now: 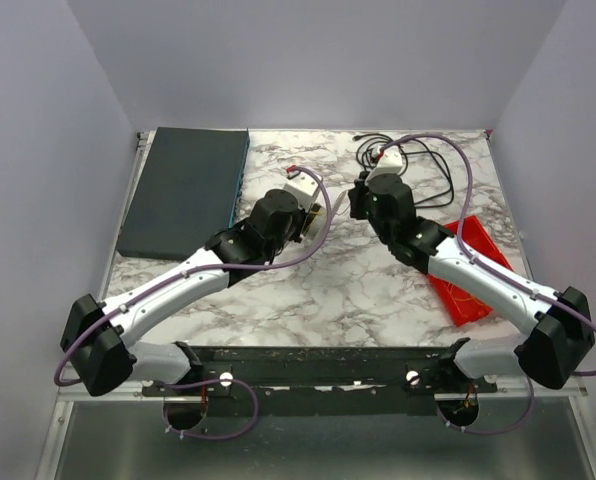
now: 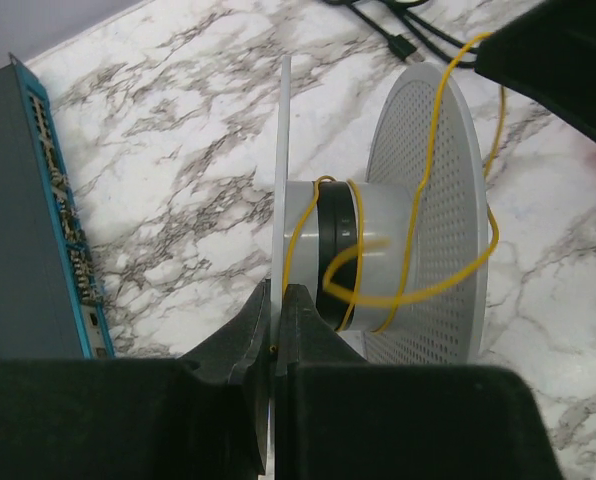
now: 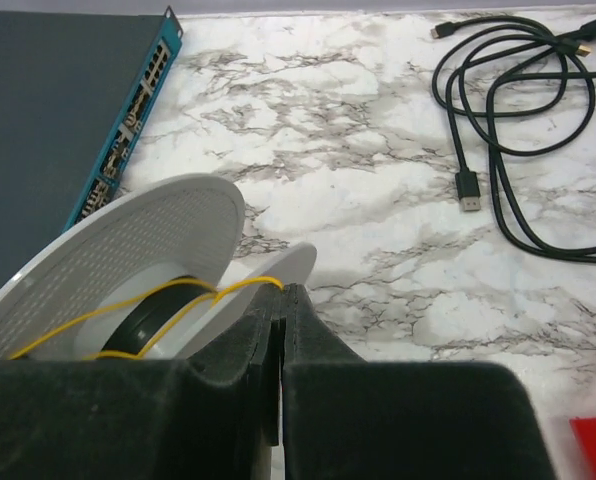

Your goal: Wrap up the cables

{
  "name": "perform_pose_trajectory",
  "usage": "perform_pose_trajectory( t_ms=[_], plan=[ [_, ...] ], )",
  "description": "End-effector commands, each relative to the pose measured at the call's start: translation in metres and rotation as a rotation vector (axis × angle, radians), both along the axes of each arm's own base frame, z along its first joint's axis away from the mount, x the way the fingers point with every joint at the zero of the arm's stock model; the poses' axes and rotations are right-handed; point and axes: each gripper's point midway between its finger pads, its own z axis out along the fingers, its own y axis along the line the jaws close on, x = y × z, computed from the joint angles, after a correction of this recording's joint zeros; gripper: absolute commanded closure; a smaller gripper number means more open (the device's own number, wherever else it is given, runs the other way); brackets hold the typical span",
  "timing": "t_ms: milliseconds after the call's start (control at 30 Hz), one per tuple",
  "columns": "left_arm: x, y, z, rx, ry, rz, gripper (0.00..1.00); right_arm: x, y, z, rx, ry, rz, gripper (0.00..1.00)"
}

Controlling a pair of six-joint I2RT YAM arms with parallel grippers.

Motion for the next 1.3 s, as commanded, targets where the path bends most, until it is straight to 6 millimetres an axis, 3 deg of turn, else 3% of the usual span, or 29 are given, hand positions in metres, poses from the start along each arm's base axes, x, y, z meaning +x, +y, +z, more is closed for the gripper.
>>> perform_pose_trajectory(
  t_ms=[0,133,300,533,867,1267],
  plan=[
    [-0.012,-0.006,0.037,-0.080,-0.091,-0.110,1.00,0.009,-0.005,0.003,0.034,0.028,0.069,0.94],
    [-0.020,-0.005,0.046,-0.131,-0.070,-0.143,1.00,0.007,0.006,-0.013,0.097,0.065,0.177,0.86],
    [-0.024,0.002,0.068,-0.234,-0.049,-0.143,1.00,0.010,0.003,-0.034,0.197,0.097,0.231,0.78],
    [-0.029,0.008,0.090,-0.282,-0.048,-0.135,1.00,0.005,0.018,-0.048,0.285,0.130,0.326,0.70],
    [-0.028,0.018,0.112,-0.383,-0.025,-0.066,1.00,-0.004,0.030,-0.079,0.379,0.189,0.388,0.69],
    [-0.021,0.025,0.110,-0.458,-0.004,0.026,1.00,-0.018,0.035,-0.101,0.447,0.243,0.433,0.70]
  ],
)
